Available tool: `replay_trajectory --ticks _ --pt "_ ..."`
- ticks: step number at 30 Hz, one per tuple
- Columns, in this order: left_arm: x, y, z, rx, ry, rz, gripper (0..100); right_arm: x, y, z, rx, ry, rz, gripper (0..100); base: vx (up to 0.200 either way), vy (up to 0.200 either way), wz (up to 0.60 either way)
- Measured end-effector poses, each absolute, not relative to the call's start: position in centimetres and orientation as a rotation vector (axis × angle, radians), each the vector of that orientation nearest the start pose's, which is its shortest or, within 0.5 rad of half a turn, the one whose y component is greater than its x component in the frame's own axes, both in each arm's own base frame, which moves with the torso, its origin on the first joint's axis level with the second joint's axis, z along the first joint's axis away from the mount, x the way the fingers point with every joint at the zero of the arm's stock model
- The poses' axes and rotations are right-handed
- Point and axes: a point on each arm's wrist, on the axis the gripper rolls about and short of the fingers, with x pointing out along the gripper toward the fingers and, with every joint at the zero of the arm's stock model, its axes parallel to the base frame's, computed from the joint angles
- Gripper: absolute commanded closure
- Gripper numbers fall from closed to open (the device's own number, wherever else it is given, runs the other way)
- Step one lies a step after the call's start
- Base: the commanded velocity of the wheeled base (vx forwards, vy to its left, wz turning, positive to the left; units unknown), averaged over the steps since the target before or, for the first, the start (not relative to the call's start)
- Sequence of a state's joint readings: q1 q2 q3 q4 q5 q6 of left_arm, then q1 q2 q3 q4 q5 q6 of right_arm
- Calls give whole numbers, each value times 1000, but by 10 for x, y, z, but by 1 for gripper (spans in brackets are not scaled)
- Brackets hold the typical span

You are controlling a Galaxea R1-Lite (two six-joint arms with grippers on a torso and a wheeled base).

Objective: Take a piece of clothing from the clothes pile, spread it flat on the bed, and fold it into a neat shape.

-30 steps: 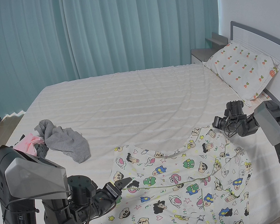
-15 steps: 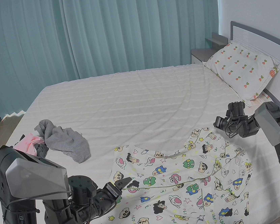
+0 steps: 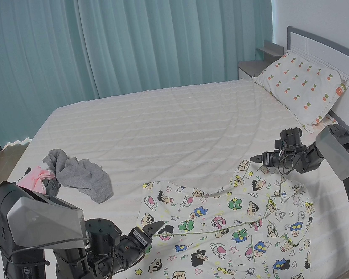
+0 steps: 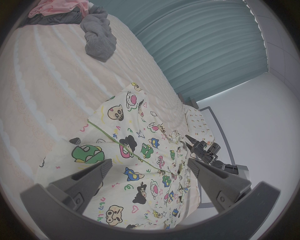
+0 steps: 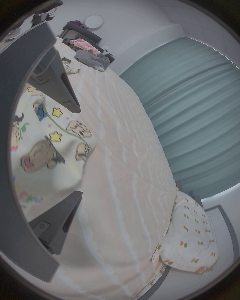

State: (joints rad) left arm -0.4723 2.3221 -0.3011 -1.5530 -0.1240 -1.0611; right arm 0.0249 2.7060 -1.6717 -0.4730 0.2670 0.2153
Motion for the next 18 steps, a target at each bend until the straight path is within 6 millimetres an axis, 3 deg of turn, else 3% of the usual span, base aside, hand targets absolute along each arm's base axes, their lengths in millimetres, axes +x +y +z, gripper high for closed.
replay_trajectory --ticks 18 --pt "254 -134 -20 -889 724 -274 0 509 49 -38 124 700 337 0 0 0 0"
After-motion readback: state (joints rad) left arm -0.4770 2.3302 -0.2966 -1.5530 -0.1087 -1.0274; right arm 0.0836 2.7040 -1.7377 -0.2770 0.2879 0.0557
